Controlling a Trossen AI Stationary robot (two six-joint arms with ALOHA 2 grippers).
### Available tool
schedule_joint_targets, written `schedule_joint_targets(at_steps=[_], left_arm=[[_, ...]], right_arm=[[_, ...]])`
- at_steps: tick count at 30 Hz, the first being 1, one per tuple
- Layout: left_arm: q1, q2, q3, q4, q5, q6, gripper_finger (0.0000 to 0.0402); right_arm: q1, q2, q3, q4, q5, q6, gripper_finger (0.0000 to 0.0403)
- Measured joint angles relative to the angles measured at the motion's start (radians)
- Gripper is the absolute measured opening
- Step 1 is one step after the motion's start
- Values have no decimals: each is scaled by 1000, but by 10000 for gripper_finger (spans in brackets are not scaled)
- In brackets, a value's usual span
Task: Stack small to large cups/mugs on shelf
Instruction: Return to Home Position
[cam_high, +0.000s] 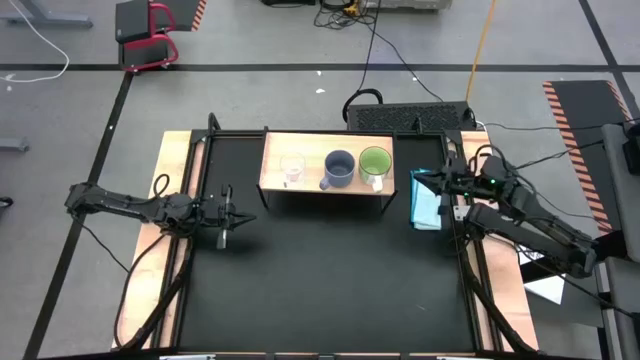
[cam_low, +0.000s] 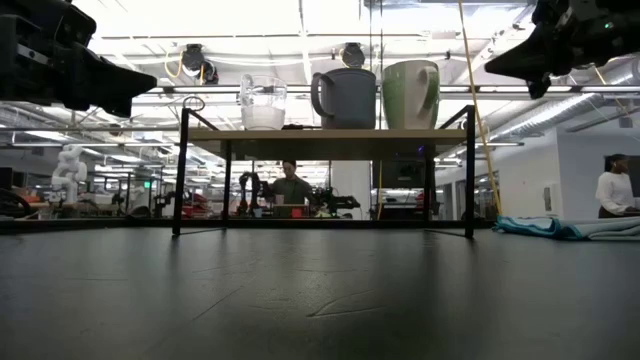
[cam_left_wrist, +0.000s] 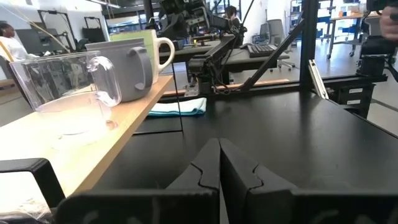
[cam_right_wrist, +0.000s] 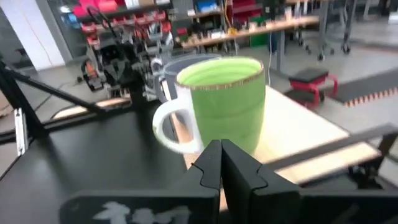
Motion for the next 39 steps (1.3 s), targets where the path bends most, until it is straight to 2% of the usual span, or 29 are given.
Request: schedule_joint_targets(at_steps=[5,10,16,24,32,39], left_arm=[[1,0,0,-1,0,1,3],[1,0,0,-1,0,16,6],[1,0,0,-1,-4,30,4],[1,0,0,0,-5,16,5],[1,0,0,2,-29,16,5],[0,0,0,1,-33,20,4]], right_arm=[[0,-23,-101,163,-13,-8,0],[0,-104,-207,260,-27,-5,0],[1,-187,-266,257,-29,17,0],[2,-207,-291,214,-55,-46,0],[41,-208,-436,424,-129,0,0],[113,-208,-439,407,-159,-16,0]])
